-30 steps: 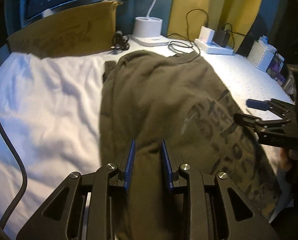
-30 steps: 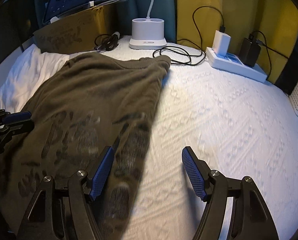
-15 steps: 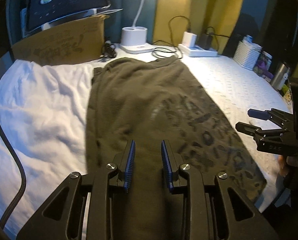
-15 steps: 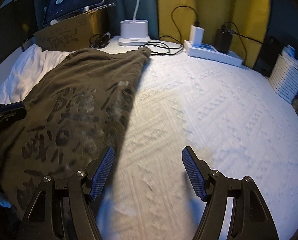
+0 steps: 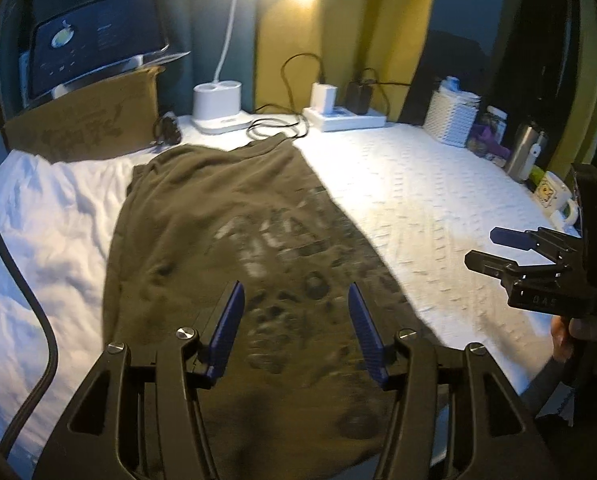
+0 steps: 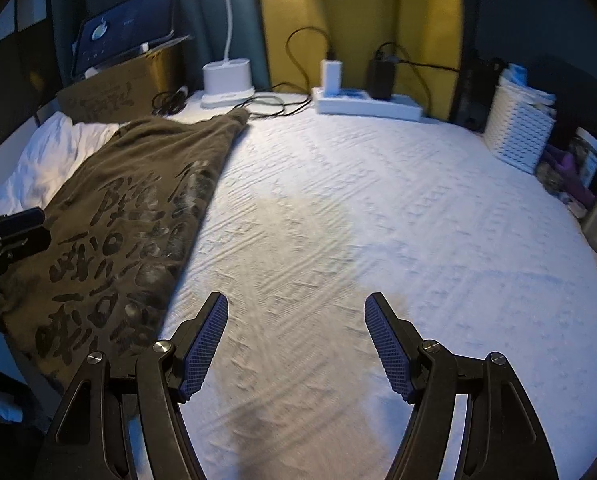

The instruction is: Fold small clothes

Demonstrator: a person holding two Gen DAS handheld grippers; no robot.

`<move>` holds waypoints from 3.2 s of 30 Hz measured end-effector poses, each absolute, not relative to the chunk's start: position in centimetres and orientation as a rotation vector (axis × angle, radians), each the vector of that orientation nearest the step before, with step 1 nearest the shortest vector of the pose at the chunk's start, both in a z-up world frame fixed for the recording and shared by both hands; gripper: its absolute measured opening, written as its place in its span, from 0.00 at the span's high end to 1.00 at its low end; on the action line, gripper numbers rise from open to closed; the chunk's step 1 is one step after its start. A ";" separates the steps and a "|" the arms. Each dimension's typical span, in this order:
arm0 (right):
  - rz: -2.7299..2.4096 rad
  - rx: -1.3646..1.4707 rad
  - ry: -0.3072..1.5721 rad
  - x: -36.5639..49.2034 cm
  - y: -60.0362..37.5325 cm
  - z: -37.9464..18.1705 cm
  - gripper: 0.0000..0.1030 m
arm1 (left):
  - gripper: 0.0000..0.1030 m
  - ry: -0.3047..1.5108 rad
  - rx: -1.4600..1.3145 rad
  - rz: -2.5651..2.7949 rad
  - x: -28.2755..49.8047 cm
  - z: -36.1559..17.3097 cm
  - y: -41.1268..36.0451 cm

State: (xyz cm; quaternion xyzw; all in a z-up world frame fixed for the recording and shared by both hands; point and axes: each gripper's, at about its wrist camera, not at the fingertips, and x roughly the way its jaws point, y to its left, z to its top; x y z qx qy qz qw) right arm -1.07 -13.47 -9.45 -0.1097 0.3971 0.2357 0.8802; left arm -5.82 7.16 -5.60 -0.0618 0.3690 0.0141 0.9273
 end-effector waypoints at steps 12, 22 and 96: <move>0.432 -0.187 0.734 -3.4 -18.8 -5.4 0.29 | 0.09 0.708 -0.158 0.009 -6.4 -3.3 4.6; 0.364 -0.147 0.639 -5.2 -22.4 -1.0 0.17 | 0.01 0.602 -0.092 0.051 -7.9 1.1 2.9; 0.361 -0.175 0.378 -12.1 -21.0 9.1 0.14 | 0.01 0.372 -0.037 0.198 -12.9 7.2 2.2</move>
